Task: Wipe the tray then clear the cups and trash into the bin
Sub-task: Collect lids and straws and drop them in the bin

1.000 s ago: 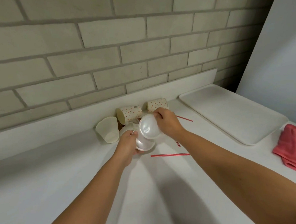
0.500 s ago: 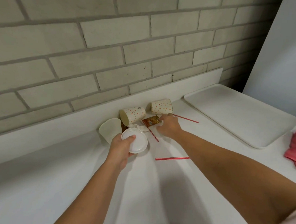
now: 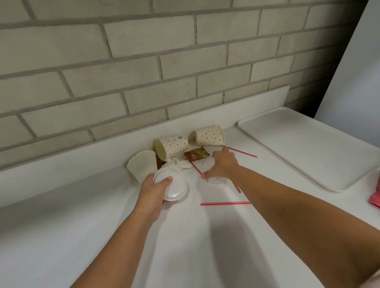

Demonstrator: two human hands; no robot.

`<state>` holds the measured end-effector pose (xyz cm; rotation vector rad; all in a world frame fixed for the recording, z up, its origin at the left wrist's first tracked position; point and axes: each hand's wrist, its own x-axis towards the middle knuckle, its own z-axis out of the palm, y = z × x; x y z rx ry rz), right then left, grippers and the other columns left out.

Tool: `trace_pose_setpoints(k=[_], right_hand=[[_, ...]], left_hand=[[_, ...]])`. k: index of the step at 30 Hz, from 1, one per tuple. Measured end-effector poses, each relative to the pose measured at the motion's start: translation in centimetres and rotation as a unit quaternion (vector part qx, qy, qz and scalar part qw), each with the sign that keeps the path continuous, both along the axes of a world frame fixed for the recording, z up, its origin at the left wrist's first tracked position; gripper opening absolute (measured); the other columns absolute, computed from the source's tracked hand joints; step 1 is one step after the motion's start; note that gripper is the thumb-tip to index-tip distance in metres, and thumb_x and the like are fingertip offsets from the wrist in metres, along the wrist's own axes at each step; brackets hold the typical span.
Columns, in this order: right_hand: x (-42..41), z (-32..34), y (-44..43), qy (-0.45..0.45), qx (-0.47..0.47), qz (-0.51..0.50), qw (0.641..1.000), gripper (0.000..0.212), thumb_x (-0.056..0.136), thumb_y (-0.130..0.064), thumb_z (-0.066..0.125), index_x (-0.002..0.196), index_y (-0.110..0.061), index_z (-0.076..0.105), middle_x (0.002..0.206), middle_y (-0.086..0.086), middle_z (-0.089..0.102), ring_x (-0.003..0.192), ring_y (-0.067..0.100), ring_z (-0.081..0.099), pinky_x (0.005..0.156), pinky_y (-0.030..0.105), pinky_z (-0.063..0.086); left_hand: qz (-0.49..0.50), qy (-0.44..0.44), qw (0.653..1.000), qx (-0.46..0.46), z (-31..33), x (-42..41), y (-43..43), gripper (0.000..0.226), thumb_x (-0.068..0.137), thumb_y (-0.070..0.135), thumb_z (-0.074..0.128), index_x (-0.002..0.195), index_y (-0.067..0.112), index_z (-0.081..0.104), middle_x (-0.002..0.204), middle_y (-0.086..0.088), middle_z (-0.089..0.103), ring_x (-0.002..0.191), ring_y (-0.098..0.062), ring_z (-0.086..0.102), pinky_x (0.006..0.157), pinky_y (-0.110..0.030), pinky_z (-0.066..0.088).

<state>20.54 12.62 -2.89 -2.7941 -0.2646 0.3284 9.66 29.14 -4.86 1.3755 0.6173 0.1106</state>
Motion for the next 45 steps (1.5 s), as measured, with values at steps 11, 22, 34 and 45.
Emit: trace_pose_setpoints(k=[11, 22, 34, 45], right_hand=[[-4.6, 2.5, 0.7, 0.147, 0.384, -0.002, 0.912, 0.035, 0.098, -0.027, 0.046, 0.127, -0.008, 0.050, 0.126, 0.013, 0.054, 0.101, 0.022, 0.050, 0.075, 0.030, 0.043], [-7.4, 1.5, -3.7, 0.119, 0.062, 0.189, 0.973, 0.032, 0.083, -0.027, 0.068, 0.109, -0.010, 0.061, 0.084, -0.013, 0.048, 0.085, 0.012, 0.049, 0.068, 0.015, 0.039], [-7.4, -0.1, -3.9, 0.075, -0.127, 0.197, 0.969, 0.001, 0.096, -0.010, 0.050, 0.096, -0.009, 0.050, 0.099, 0.010, 0.060, 0.084, 0.020, 0.052, 0.062, 0.020, 0.037], [-3.4, -0.5, -3.5, -0.019, -0.019, -0.022, 0.999, 0.010, 0.091, -0.004, 0.049, 0.098, -0.005, 0.055, 0.095, 0.008, 0.048, 0.078, 0.019, 0.050, 0.069, 0.023, 0.042]], left_hand=[[-0.050, -0.025, 0.994, -0.094, 1.5, -0.8, -3.1, 0.032, 0.098, 0.021, 0.045, 0.129, 0.010, 0.044, 0.125, -0.013, 0.050, 0.107, -0.028, 0.054, 0.055, -0.033, 0.059], [-0.004, -0.018, 0.999, -0.027, 0.7, -1.0, -1.8, 0.045, 0.084, 0.008, 0.064, 0.126, 0.009, 0.050, 0.123, -0.013, 0.057, 0.108, -0.029, 0.057, 0.071, -0.034, 0.054], [0.016, -0.028, 0.999, -0.036, 0.4, -1.2, -0.2, 0.044, 0.084, 0.008, 0.065, 0.126, 0.011, 0.050, 0.125, -0.013, 0.057, 0.112, -0.029, 0.056, 0.072, -0.034, 0.054], [0.019, -0.036, 0.999, -0.032, 0.8, -0.8, 0.2, 0.047, 0.084, 0.010, 0.065, 0.128, 0.012, 0.049, 0.126, -0.012, 0.056, 0.112, -0.028, 0.055, 0.068, -0.033, 0.053]])
